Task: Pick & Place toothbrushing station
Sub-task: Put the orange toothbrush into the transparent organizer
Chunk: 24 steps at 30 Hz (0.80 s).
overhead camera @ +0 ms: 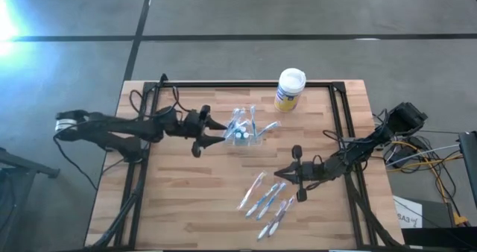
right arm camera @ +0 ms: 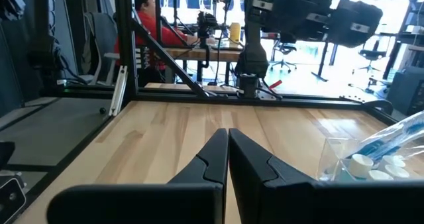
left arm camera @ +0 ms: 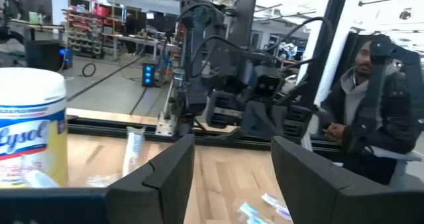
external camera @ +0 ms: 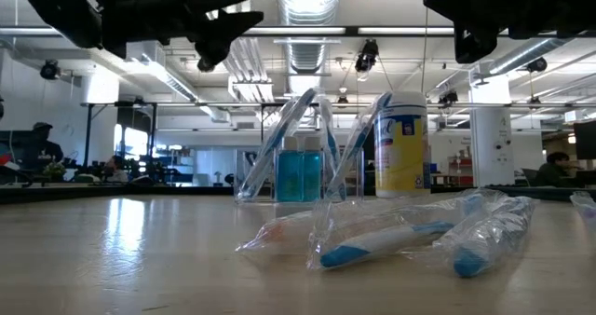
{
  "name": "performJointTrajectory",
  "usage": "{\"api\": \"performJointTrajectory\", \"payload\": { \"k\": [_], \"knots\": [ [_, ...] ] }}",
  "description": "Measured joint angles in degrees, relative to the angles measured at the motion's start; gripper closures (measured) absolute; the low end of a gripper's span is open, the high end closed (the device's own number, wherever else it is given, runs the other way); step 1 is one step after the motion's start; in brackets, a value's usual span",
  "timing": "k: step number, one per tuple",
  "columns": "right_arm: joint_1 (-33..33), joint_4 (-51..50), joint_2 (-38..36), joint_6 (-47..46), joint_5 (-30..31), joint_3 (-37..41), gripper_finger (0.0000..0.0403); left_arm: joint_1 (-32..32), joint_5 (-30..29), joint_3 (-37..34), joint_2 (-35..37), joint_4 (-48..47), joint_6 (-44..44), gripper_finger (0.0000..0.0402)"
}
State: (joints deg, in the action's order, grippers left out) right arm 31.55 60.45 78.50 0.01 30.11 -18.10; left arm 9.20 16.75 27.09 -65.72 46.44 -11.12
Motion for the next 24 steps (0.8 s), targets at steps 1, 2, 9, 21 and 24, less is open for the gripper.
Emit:
{"api": "performJointTrajectory", "payload": {
  "k": [1,2,9,21,24],
  "knots": [
    [0.0,0.0,0.0,0.0,0.0,0.0,0.0394,-0.6,-0.5,0.0,0.2,-0.1,0.0,0.0200],
    [0.0,0.0,0.0,0.0,0.0,0.0,0.0394,-1.5,-1.1,0.0,0.3,0.0,0.0,0.0203],
    [0.0,0.1,0.0,-1.4,0.0,0.0,0.0394,-7.4,-6.8,0.0,0.3,0.0,0.4,0.0262],
    [0.0,0.1,0.0,-1.5,0.0,0.0,0.0394,-14.7,-15.6,0.0,0.2,0.0,1.6,0.0391],
    [0.0,0.1,0.0,-1.5,0.0,0.0,0.0394,-15.9,-17.3,0.0,0.2,-0.2,1.5,0.0385]
  ]
}}
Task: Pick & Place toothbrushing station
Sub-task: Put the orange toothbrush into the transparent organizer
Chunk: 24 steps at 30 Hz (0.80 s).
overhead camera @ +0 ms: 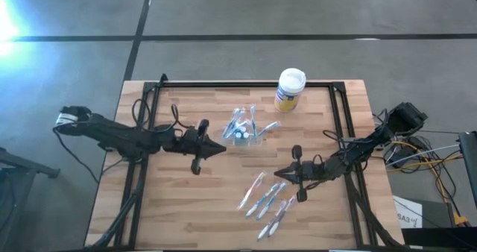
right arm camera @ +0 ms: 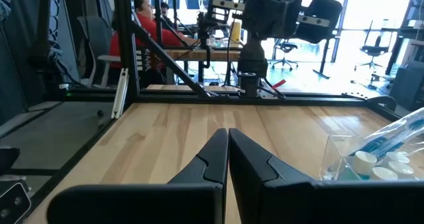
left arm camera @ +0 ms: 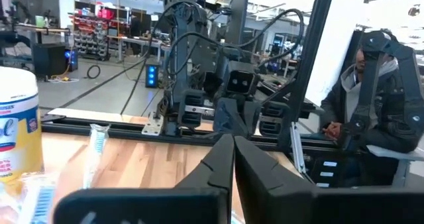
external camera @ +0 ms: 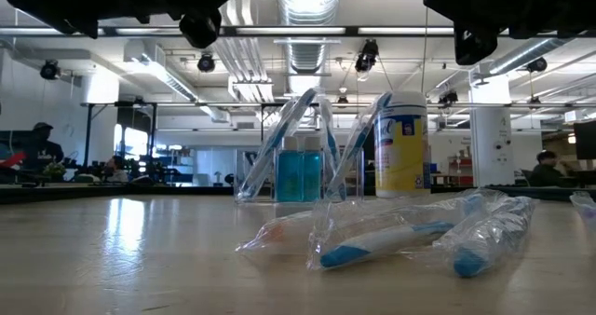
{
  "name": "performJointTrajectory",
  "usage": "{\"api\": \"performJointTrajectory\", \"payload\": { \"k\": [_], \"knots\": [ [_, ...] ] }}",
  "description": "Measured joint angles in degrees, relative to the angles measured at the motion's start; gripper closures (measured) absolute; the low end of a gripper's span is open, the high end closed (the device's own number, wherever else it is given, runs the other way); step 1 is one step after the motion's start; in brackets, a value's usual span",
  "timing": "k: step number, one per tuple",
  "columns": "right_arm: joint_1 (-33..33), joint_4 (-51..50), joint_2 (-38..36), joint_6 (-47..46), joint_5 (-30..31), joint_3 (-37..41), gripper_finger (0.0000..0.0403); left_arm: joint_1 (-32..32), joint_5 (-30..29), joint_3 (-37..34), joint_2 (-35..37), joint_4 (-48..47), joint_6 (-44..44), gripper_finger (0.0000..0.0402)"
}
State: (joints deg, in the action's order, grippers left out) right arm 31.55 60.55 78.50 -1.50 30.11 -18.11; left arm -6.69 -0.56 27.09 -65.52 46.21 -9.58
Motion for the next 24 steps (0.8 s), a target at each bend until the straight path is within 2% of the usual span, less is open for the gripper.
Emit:
{"api": "performJointTrajectory", "payload": {
  "k": [8,12,19,24],
  "knots": [
    [0.0,0.2,0.0,0.0,0.0,0.0,0.0394,-3.0,0.0,0.0,-1.2,-2.1,-0.9,0.0397],
    [0.0,0.2,0.0,0.0,0.0,0.0,0.0394,-3.7,0.0,0.0,-3.6,-2.2,-0.9,0.0390],
    [0.0,0.1,0.0,0.2,0.0,0.0,0.0394,-3.7,0.3,1.7,-10.5,-2.7,-3.7,0.0389],
    [0.0,-0.1,0.0,0.4,0.0,0.0,0.0394,-4.4,2.9,7.4,-17.5,-6.2,-5.9,0.0397]
  ]
}}
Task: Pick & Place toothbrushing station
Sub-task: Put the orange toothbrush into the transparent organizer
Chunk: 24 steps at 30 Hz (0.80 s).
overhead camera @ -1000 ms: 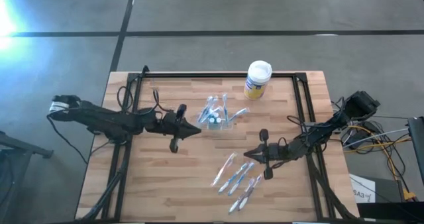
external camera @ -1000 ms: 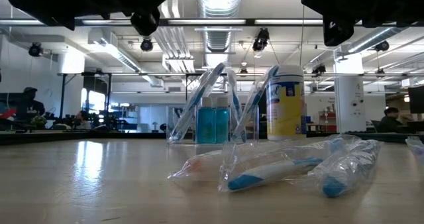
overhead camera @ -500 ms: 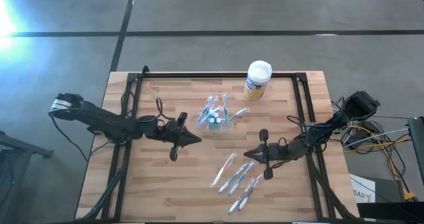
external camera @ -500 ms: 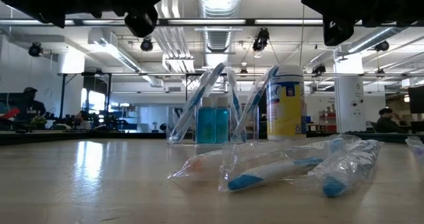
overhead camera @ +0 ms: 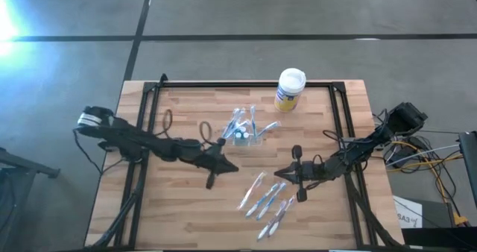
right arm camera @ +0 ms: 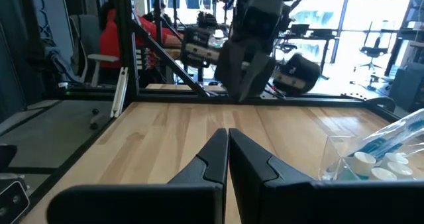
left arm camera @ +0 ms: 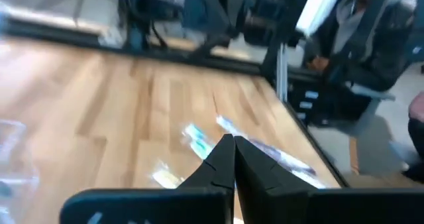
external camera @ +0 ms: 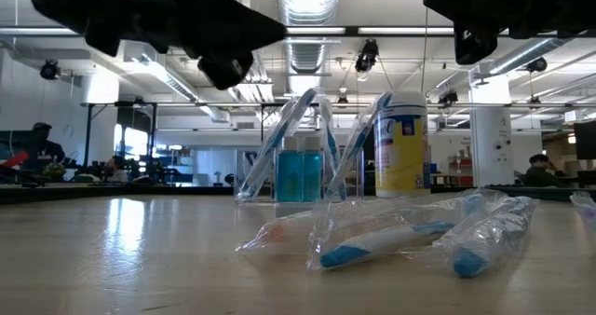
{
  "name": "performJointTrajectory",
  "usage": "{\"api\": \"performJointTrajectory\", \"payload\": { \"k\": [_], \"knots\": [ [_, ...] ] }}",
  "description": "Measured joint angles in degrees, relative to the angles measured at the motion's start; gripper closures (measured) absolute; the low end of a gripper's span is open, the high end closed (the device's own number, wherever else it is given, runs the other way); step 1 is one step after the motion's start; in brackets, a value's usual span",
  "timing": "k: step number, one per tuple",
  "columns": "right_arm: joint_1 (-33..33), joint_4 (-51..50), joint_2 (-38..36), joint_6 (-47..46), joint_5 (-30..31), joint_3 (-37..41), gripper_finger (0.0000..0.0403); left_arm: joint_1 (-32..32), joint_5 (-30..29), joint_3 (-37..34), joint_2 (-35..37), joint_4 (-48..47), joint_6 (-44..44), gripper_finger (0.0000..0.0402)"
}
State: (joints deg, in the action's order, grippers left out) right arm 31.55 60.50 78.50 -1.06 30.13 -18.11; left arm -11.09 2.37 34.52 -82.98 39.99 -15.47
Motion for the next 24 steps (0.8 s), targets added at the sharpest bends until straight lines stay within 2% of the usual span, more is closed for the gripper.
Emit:
{"api": "performJointTrajectory", "payload": {
  "k": [9,14,19,24],
  "knots": [
    [0.0,0.0,0.0,1.5,0.0,0.0,0.0394,-4.0,-1.7,17.9,-11.5,-23.0,2.1,0.0394],
    [0.0,-0.1,-1.1,2.3,0.0,0.0,0.0394,-4.6,-3.1,23.4,-15.9,-25.4,0.7,0.0396],
    [0.7,-1.1,-4.7,1.7,0.0,0.0,0.0394,-5.0,-4.1,26.2,-19.5,-28.4,-4.1,0.0366],
    [2.0,-7.1,-8.9,1.9,-0.1,0.0,0.0394,-6.1,-9.6,33.5,-23.9,-43.0,-6.8,0.0320]
  ]
}}
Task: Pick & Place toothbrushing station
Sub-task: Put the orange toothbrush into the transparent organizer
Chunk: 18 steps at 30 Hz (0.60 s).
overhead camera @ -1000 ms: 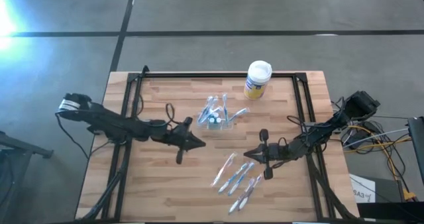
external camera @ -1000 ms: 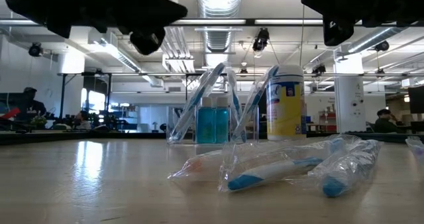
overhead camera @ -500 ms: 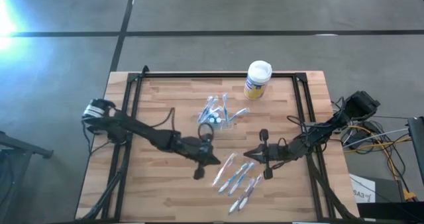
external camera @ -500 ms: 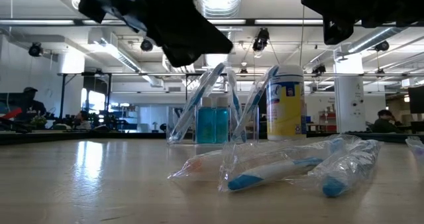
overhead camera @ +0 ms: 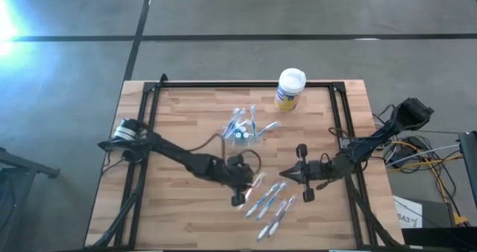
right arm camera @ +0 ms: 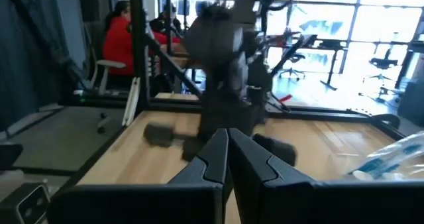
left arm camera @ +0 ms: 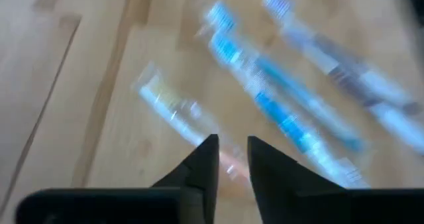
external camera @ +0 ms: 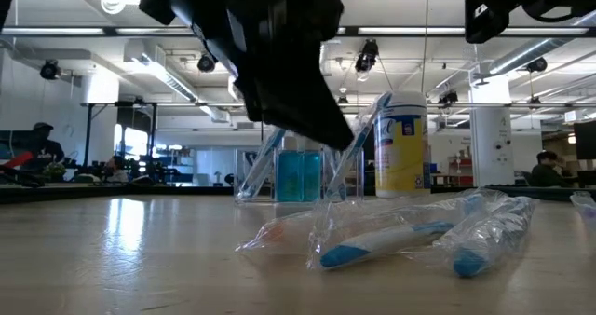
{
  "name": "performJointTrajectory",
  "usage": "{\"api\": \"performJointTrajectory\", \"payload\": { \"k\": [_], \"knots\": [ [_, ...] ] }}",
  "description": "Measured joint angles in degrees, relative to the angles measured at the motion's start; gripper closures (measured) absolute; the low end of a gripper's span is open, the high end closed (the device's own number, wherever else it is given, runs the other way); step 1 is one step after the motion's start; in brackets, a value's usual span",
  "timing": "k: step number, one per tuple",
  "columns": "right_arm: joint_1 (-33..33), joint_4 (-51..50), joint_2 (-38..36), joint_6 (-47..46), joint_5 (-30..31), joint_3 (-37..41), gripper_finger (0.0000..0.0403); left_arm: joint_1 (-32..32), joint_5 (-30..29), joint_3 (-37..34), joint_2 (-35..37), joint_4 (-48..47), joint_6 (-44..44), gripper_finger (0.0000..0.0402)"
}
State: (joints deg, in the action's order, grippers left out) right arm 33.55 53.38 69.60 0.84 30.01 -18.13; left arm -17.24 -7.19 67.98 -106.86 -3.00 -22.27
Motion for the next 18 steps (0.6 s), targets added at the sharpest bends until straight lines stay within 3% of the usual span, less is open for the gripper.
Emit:
{"api": "performJointTrajectory", "payload": {
  "k": [4,10,18],
  "knots": [
    [0.1,-3.6,-2.9,-0.1,0.1,0.0,0.0394,-1.3,-4.5,8.4,-5.1,-12.6,-0.1,0.0279],
    [0.1,-5.6,-4.0,-0.2,0.1,0.0,0.0394,-1.1,-5.2,20.3,-13.0,-24.2,0.0,0.0233],
    [0.1,-7.0,-3.9,-2.2,0.1,0.0,0.0394,0.3,-6.4,28.0,-19.7,-30.0,-2.3,0.0214]
  ]
}}
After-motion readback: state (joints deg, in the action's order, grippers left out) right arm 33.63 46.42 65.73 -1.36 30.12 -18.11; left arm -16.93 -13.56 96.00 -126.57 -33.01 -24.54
